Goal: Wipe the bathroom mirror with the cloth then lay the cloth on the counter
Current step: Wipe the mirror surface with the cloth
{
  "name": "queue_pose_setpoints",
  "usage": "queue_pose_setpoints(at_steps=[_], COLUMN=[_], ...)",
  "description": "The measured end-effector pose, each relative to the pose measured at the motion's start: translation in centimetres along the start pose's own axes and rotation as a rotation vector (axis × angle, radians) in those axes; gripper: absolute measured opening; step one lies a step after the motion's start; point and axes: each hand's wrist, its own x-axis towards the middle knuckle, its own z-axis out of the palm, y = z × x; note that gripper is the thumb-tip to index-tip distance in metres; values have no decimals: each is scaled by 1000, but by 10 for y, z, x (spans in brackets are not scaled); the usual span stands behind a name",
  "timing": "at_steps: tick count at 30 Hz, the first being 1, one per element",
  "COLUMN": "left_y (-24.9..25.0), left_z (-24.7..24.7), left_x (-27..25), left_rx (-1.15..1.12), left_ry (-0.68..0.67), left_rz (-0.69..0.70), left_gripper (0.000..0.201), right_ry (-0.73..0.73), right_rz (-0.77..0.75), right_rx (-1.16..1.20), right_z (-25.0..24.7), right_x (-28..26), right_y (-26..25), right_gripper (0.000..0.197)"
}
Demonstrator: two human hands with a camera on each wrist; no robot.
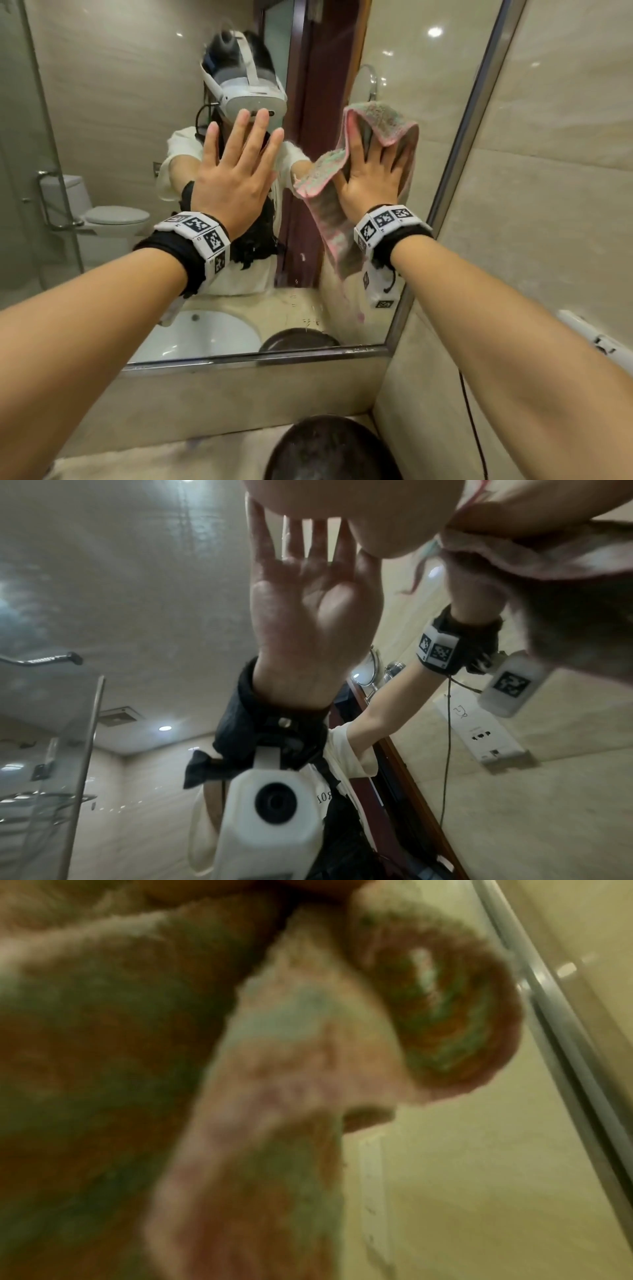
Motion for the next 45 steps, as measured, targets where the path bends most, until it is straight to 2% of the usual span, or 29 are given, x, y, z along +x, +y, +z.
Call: queue_pose_setpoints(at_steps=[3, 6, 8, 10, 12, 14, 16, 18, 20, 23, 25, 26, 29, 30, 32, 33, 34, 36, 37, 40, 43, 45], left_y=[-1, 1, 1, 1, 1, 1, 1, 1, 2, 0, 0, 0, 1, 1, 2, 3, 2, -1, -2, -1, 0, 1], left_z=[1, -1, -3, -4, -6, -8, -10, -11, -10, -9, -9, -9, -11, -11, -13, -13, -14, -13, -13, -13, -17, -19], left_x=[-3, -2, -1, -2, -3, -3, -2, -1, 0, 0, 0, 0, 1, 0, 1, 1, 1, 0, -2, -1, 0, 0], left_rx=[-4, -35, -66, -74, -88, -96, -105, -109, -104, -75, -55, -49, -74, -83, -76, -82, -91, -100, -93, -66, -116, -128], left_ry=[-4, -39, -75, -95, -113, -122, -137, -155, -158, -137, -131, -129, -164, -175, -175, -183, -196, -214, -210, -229, -303, -325], left_rz=[-6, -5, -19, -31, -37, -34, -31, -36, -43, -41, -35, -28, -33, -33, -32, -32, -32, -30, -24, -10, -29, -38], left_gripper=[47, 48, 48, 49, 49, 49, 49, 49, 49, 48, 48, 48, 48, 49, 49, 49, 50, 50, 50, 49, 50, 51], right_ry=[-41, -150, -229, -342, -418, -420, -331, -294, -238, -193, -215, -270, -385, -387, -248, -218, -210, -244, -205, -79, -114, -178], right_rz=[-120, -305, -358, -498, -670, -761, -831, -833, -740, -382, -258, -302, -712, -813, -911, -899, -805, -387, -203, 132, 325, 263], right_rx=[-63, -180, -218, -245, -247, -318, -300, -270, -215, -140, -105, -121, -165, -182, -199, -189, -172, -106, -62, 59, 128, 120], right_z=[13, 43, 59, 74, 84, 85, 95, 88, 79, 71, 73, 78, 95, 102, 102, 102, 99, 96, 97, 108, 112, 119], right_x=[-16, -61, -92, -115, -130, -133, -129, -119, -109, -107, -113, -119, -133, -132, -128, -126, -126, -131, -134, -145, -153, -168], right_y=[-7, -16, -28, -44, -54, -59, -55, -53, -53, -69, -82, -84, -68, -59, -49, -44, -41, -36, -32, -28, -42, -51], right_gripper=[77, 78, 81, 74, 58, 58, 58, 55, 57, 64, 66, 65, 62, 62, 57, 56, 56, 68, 74, 82, 84, 79])
